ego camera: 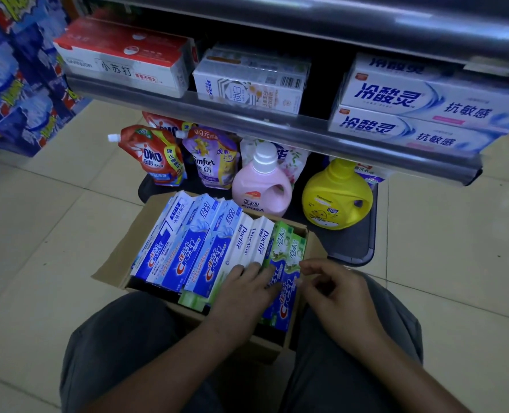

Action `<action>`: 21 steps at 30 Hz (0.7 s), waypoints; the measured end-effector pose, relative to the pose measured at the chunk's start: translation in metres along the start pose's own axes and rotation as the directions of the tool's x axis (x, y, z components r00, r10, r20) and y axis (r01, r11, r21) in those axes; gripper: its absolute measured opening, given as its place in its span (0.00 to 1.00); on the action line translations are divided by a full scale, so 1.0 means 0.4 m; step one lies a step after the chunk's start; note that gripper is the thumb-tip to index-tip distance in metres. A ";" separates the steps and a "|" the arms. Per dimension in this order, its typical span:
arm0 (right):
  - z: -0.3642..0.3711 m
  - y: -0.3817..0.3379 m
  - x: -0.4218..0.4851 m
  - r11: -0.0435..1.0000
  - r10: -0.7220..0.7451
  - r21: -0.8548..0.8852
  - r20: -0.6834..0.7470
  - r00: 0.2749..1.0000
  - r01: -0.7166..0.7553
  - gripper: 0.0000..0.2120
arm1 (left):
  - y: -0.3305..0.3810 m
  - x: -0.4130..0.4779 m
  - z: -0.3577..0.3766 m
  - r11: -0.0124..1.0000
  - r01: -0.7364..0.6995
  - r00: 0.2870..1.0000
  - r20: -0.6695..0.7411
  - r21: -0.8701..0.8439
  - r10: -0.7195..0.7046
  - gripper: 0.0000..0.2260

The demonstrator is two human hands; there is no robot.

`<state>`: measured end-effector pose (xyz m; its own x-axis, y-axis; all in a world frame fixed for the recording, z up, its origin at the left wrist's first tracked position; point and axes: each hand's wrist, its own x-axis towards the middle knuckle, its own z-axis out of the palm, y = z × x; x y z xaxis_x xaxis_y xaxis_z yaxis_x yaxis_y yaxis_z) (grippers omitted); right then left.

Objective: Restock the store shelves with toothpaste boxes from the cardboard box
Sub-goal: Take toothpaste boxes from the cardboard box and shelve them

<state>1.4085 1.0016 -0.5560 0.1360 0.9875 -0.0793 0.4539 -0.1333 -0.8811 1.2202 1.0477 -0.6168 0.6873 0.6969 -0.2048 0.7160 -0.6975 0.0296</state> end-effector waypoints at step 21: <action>-0.046 0.020 0.168 0.954 0.249 0.196 -0.094 0.964 -0.227 0.11 | -0.070 -0.082 -0.019 0.434 0.077 0.842 -0.174 -0.898 -0.510 0.15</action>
<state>1.4374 1.0652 -0.5599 0.3268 0.9108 -0.2522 0.2294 -0.3353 -0.9138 1.1786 1.0457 -0.6036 0.2351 0.9718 -0.0171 0.4735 -0.0992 0.8752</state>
